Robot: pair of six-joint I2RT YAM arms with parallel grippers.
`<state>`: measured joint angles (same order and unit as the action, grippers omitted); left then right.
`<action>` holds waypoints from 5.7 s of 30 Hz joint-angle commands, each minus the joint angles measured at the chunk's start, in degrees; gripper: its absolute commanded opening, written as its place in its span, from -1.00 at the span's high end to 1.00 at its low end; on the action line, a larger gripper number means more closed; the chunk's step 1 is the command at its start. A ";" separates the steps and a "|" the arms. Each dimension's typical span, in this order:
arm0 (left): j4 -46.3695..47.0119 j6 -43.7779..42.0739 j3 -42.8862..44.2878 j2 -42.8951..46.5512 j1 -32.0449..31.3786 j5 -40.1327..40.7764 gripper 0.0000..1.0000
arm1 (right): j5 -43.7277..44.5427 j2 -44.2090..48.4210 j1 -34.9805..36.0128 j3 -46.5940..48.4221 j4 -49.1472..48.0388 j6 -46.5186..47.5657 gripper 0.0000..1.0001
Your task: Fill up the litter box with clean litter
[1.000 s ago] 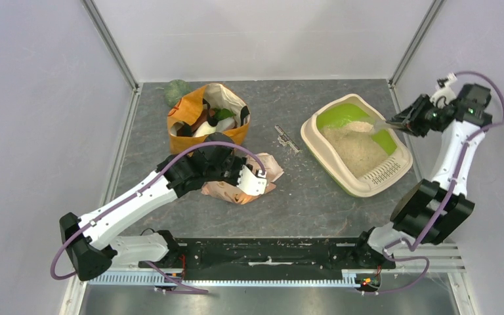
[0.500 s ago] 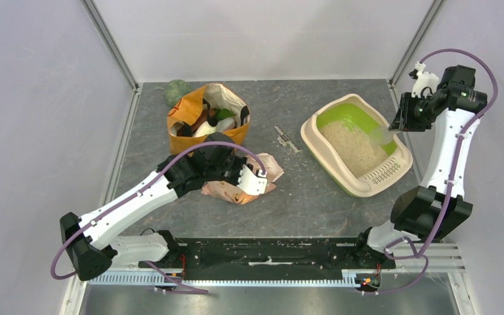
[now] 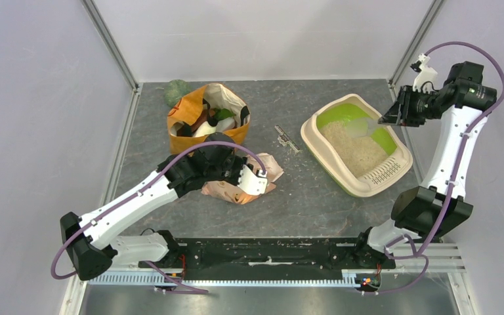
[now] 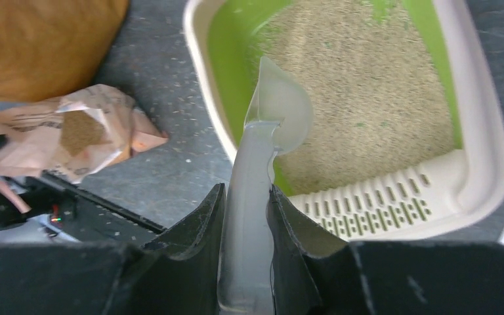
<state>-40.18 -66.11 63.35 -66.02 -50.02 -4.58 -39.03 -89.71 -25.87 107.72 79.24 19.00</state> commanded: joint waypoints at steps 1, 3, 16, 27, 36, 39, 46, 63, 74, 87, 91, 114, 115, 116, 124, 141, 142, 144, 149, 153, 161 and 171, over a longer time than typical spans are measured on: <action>3.72 -1.84 0.02 0.75 -0.65 -1.61 0.96 | -9.37 1.59 -0.78 0.80 -0.53 -5.97 1.00; 3.71 -1.73 0.03 0.96 -0.69 -1.49 0.96 | -13.12 3.82 -0.94 -1.90 -3.87 -8.89 1.00; 3.63 -1.56 0.09 1.15 -1.04 -1.36 0.96 | -16.66 5.08 13.32 -15.66 13.28 9.54 1.00; 3.36 -1.23 -0.07 0.99 -1.31 -1.00 0.96 | -11.52 -5.09 25.47 -23.33 18.45 23.87 1.00; 3.36 -1.20 0.10 0.47 -1.33 -1.17 0.96 | -5.72 -10.30 39.33 -27.61 2.15 13.59 0.88; 3.38 -1.15 -0.03 0.33 -1.36 -1.24 0.96 | -3.01 -12.13 41.62 -28.44 -4.72 9.35 0.84; 3.36 -1.24 -0.25 0.48 -1.31 -1.17 0.96 | -1.84 -16.71 42.47 -25.08 -9.39 7.67 0.32; 1.55 3.35 2.65 2.42 -1.01 1.10 0.96 | -2.29 -14.31 42.41 -19.04 -13.02 4.40 -0.55; -0.20 12.76 8.30 2.15 0.65 -0.33 0.96 | -7.05 -4.13 42.41 -23.63 -24.34 2.47 -0.94; -7.24 24.41 17.12 0.20 8.40 -9.29 0.96 | -19.13 9.28 43.49 -39.02 -37.93 6.24 -0.94; -6.99 25.38 16.41 0.81 8.97 -10.36 0.96 | -18.78 12.71 44.64 -45.26 -44.78 7.96 -0.94; -3.97 27.31 15.20 1.86 9.32 -11.07 0.96 | -16.74 7.10 51.82 -51.79 -63.35 10.44 0.40; -4.09 27.70 15.29 1.71 9.40 -10.52 0.96 | -16.87 7.31 51.74 -50.22 -61.36 11.67 0.91; -4.28 28.59 15.55 1.53 9.56 -9.73 0.96 | -16.98 7.72 51.65 -48.69 -59.25 12.36 1.00; -16.40 33.24 23.61 -2.22 12.11 -8.52 0.96 | -18.87 9.14 51.31 -40.40 -39.03 29.41 1.00; -1.80 18.28 -1.63 16.38 13.55 -6.64 0.96 | -16.94 6.82 49.90 -40.45 -44.97 10.63 1.00; -1.57 15.73 -2.51 16.77 11.99 -4.96 0.96 | -16.73 6.73 49.91 -40.57 -45.17 9.63 1.00; -4.12 9.97 -3.51 16.85 9.55 -3.74 0.96 | -16.09 6.47 49.88 -40.64 -45.32 8.14 1.00; -6.27 3.76 -7.10 19.29 6.11 -2.21 0.96 | -13.65 7.85 49.83 -42.98 -47.52 6.80 0.89; -7.45 8.89 -4.53 17.94 5.95 -3.37 0.96 | -21.79 9.24 49.80 -44.11 -45.75 7.11 -0.92; -4.75 22.67 0.65 15.52 5.99 -3.13 0.96 | -15.20 14.40 49.55 -65.84 -93.93 -24.13 -0.94; -4.74 27.68 1.10 14.88 6.62 -4.48 0.96 | -19.59 7.98 49.50 -72.07 -118.08 -33.93 -0.89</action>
<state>-46.57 -42.35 61.28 -51.07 -43.88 -7.84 -55.79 -78.28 23.20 34.85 -21.87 -9.19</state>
